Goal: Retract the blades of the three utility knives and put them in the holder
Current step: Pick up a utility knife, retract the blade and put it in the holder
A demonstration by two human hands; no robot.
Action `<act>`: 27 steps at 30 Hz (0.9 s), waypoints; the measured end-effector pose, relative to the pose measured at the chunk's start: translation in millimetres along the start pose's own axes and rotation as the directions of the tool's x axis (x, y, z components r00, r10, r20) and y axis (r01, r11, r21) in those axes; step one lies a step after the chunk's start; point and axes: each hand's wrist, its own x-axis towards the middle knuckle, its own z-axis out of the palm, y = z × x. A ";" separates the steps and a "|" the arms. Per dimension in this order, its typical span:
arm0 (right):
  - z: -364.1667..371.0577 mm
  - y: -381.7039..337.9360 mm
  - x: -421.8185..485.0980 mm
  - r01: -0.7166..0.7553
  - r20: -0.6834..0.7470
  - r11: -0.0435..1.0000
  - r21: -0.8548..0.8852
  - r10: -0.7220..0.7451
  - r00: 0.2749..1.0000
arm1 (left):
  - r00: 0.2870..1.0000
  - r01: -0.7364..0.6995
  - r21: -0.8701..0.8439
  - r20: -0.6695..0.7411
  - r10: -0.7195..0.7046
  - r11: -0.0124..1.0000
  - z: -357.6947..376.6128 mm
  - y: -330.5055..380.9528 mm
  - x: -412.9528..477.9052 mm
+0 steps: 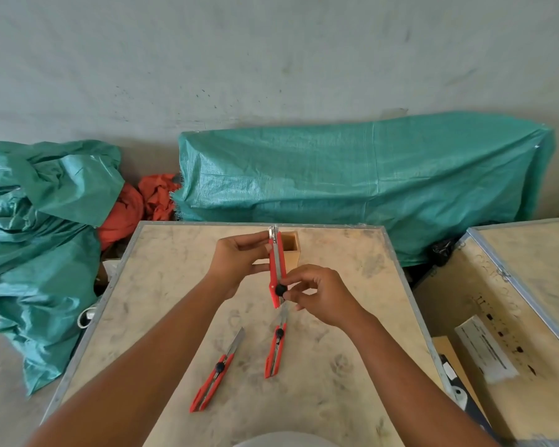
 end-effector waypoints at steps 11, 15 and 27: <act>-4.9 -4.4 -5.5 0.061 -0.070 0.991 -0.118 -0.070 0.995 | 1.000 -0.009 -0.010 0.005 0.009 1.000 17.7 -0.9 0.8; -7.4 -4.1 -7.4 0.125 -0.061 0.988 -0.087 -0.131 0.990 | 1.000 -0.017 -0.017 0.000 0.017 1.000 18.8 0.3 1.8; -6.3 4.2 -4.0 0.132 -0.138 0.991 -0.038 -0.136 0.981 | 0.999 -0.038 -0.019 -0.009 0.038 0.999 23.2 -2.2 2.2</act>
